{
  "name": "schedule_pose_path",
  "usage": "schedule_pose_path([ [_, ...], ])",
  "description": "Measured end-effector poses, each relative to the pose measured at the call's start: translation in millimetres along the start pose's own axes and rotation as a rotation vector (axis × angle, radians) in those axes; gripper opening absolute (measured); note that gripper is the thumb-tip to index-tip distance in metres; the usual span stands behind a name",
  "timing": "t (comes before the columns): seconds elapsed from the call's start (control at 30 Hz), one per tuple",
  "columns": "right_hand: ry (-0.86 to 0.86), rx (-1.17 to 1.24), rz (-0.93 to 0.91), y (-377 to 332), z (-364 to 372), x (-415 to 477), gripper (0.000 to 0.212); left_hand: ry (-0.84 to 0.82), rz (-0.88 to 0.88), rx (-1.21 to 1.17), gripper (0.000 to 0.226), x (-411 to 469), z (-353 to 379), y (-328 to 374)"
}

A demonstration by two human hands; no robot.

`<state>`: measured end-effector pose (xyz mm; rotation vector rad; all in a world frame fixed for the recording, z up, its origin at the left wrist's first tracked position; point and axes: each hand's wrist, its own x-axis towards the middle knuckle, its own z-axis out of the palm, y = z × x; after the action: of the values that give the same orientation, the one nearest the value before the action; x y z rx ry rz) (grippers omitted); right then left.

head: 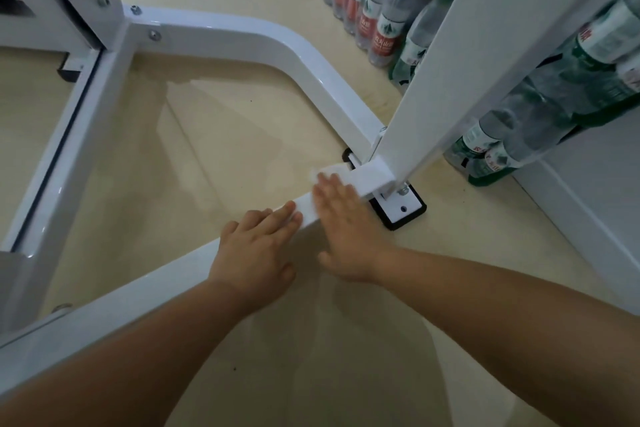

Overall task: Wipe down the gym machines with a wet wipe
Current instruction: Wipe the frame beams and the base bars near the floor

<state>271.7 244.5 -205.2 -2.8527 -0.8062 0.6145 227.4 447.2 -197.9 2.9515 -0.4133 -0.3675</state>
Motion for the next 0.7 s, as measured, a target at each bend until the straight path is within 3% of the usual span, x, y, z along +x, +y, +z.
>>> schedule_pose_path([
  [0.13, -0.029, -0.114, -0.211, 11.0, -0.9, 1.8, 0.115, -0.003, 0.002, -0.010, 0.085, 1.7, -3.7, 2.4],
  [0.27, -0.036, -0.075, 0.090, 66.2, -24.1, -2.5, 0.115, -0.040, -0.005, -0.052, 0.085, 1.0, -6.2, 4.6],
  [0.33, -0.040, -0.072, 0.146, 63.0, -18.0, -5.1, 0.116, -0.020, -0.003, -0.041, 0.085, -0.7, -4.2, 3.8],
  [0.4, -0.032, -0.023, 0.142, 39.7, -10.6, -6.3, 0.117, 0.013, 0.000, -0.034, 0.082, -3.5, -0.3, 3.6],
  [0.6, -0.059, -0.054, -0.170, -5.9, 3.6, -5.0, 0.112, 0.135, 0.040, -0.065, 0.066, -14.8, 15.6, 4.6],
  [0.7, -0.046, -0.108, -0.078, 24.7, -11.0, 1.1, 0.112, 0.117, 0.043, -0.083, 0.067, -15.6, 14.6, 3.3],
])
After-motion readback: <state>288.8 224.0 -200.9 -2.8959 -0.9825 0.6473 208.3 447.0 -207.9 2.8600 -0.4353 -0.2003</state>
